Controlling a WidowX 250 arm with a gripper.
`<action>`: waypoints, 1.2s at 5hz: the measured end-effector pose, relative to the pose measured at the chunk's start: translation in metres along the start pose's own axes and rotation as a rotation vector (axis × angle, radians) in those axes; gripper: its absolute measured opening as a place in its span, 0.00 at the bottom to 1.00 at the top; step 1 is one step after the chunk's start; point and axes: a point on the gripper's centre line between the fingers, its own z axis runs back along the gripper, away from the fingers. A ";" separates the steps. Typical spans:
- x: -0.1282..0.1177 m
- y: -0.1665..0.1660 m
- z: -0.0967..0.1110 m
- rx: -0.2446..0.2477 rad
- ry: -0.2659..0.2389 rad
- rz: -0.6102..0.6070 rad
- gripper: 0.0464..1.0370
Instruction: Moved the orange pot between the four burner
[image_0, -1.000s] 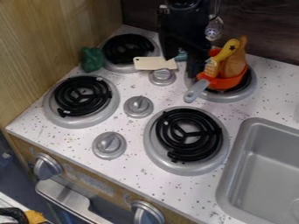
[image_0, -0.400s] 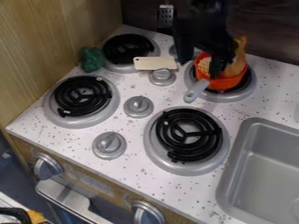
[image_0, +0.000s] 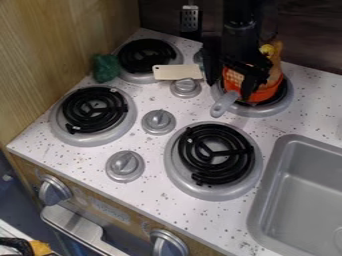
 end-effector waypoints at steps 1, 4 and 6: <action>0.001 -0.003 -0.004 -0.024 0.004 0.029 0.96; -0.009 0.007 -0.036 -0.106 -0.016 0.052 0.96; -0.026 0.016 -0.046 -0.080 0.015 0.067 0.63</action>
